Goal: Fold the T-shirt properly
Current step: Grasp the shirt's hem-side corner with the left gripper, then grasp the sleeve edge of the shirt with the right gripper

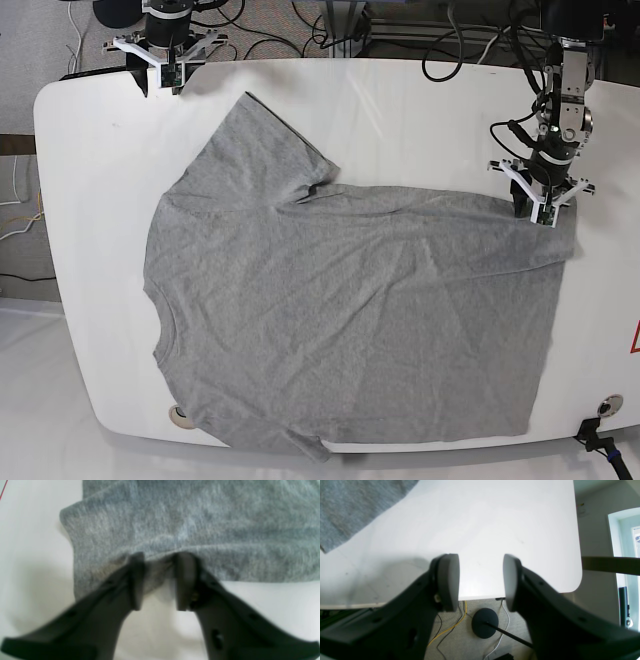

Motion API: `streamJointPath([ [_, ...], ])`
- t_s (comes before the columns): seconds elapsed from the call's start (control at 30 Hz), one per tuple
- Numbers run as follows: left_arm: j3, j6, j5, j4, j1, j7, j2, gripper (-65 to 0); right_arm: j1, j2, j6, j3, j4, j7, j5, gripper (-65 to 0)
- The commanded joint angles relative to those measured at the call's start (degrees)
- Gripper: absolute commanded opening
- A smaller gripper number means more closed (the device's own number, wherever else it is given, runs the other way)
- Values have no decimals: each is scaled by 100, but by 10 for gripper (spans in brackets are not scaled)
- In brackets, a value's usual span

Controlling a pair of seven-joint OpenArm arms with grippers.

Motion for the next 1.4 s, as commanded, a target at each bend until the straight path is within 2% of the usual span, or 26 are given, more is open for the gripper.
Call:
streamJointPath([
  [0.0, -31, -1, -25, 54, -80, -144, -66, -542, -36, 42, -82, 23, 81, 82, -115, -380],
  [0.13, 16, 18, -40, 95, -90, -2, -36, -540, 24, 31, -92, 40, 22, 73, -104, -385],
  [0.27, 68, 12, -4, 151, -83, 160, -12, -449, 91, 43, -111, 17, -30, 64, -116, -417],
  [0.3, 57, 6, 6, 158, -63, 167, -4, -441, 87, 45, -116, 15, -37, 76, -106, -448],
  [0.4, 79, 9, 36, 203, -19, 171, 5, -427, 106, 54, -136, 36, -32, 84, -97, -619],
  [0.43, 80, 27, 44, 208, -12, 176, 13, -419, 126, 46, -113, 45, -72, 71, -84, -650],
  [0.47, 75, 32, 49, 223, -5, 148, 12, -410, 128, 45, -121, 28, -78, 62, -107, -650],
  [0.5, 64, -49, 66, 114, 198, 266, 152, -430, 528, -113, 6, -25, -302, -6, 21, -642],
  [0.93, 46, -66, 57, 246, 295, 239, 134, -427, 642, -122, 6, -34, -302, -14, 30, -642],
  [1.0, 46, -66, 57, 272, 295, 239, 134, -405, 642, -122, 6, -34, -302, -14, 30, -640],
  [1.07, 46, -66, 57, 281, 303, 239, 134, -324, 642, -122, 6, -34, -293, -14, 30, -607],
  [1.17, 46, -57, 57, 281, 303, 231, 134, -220, 642, -306, 15, -17, -284, -6, 30, -495],
  [1.23, 46, -57, 57, 281, 303, 231, 134, -201, 642, -342, 42, -25, -284, -6, 30, -415],
  [1.37, 46, -66, 57, 281, 303, 231, 134, -203, 642, -368, 595, -34, -284, 188, 118, -299],
])
